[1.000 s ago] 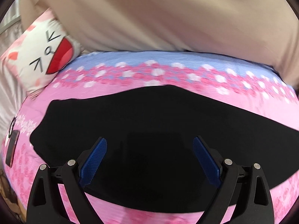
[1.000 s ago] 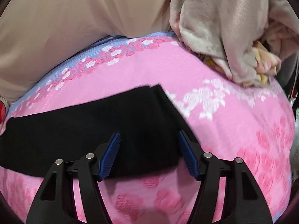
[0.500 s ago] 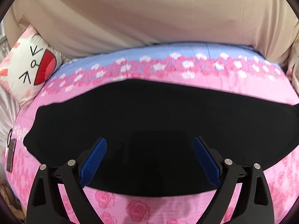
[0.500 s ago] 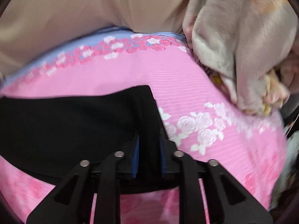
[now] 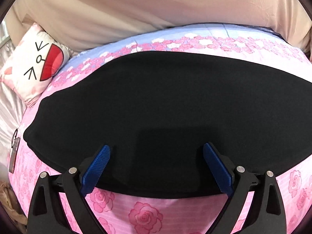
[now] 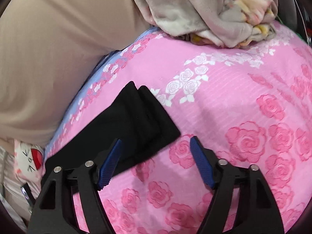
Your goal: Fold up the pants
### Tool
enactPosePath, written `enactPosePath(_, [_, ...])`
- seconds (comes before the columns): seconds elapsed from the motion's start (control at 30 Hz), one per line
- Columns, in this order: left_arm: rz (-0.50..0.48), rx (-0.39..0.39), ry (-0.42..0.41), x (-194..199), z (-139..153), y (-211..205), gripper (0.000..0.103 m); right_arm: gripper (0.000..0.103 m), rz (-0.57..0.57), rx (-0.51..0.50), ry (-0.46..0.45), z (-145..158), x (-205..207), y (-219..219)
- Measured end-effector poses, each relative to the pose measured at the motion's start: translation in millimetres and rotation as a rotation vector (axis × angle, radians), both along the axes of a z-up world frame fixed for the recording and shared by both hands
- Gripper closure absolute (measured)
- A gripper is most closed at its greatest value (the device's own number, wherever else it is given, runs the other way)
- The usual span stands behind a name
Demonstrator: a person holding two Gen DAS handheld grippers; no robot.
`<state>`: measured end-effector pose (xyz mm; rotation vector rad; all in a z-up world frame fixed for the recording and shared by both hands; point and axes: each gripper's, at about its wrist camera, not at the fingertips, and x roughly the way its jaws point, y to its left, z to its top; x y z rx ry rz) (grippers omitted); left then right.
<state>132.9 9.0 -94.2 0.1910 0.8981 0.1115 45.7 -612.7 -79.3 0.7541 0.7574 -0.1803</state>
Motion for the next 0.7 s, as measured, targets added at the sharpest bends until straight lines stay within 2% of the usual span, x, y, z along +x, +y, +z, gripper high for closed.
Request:
enactPosePath(0.07, [0.009, -0.001, -0.018, -0.8, -0.7, -0.4, 0.008, 0.030, 0.017, 0.066, -0.031, -5.3, 12.8, 1.4])
enactPosePath(0.13, [0.014, -0.008, -0.023, -2.0, -0.9, 0.5, 0.008, 0.034, -0.008, 0.053, -0.053, -6.7, 26.1, 3.7])
enactPosePath(0.17, [0.014, -0.022, -0.022, -1.9, -1.0, 2.9, 0.008, 0.047, -0.011, 0.055, -0.054, -7.8, 30.8, 4.0])
enactPosePath(0.2, [0.016, -0.039, -0.021, -2.2, -1.4, 5.3, 0.008, 0.055, -0.011, 0.069, -0.057, -11.2, 37.1, 5.2])
enactPosePath(0.23, [0.017, -0.063, -0.018, -1.7, -1.9, 8.9, 0.007, 0.072, -0.012, 0.078, -0.050, -15.5, 42.4, 6.4])
enactPosePath(0.27, [0.019, -0.086, -0.014, -0.7, -2.7, 11.4, 0.006, 0.082, -0.023, 0.068, -0.037, -18.6, 46.0, 8.5])
enactPosePath(0.37, [0.031, -0.198, -0.005, -0.1, -3.8, 25.7, 0.006, 0.083, -0.043, 0.069, -0.057, -14.6, 46.0, 11.4])
enactPosePath(0.47, [0.021, -0.229, -0.033, -4.1, 0.4, 28.8, 0.006, 0.084, -0.064, 0.067, -0.081, -1.8, 44.3, 24.6])
enactPosePath(0.57, [0.011, -0.285, -0.068, -8.9, 5.1, 34.7, 0.006, 0.084, 0.014, -0.010, -0.144, 40.7, 56.4, 64.8])
enactPosePath(0.7, [0.016, -0.404, -0.091, -13.2, 10.7, 52.5, 0.006, 0.084, 0.185, -0.106, -0.194, 91.5, 88.0, 139.6])
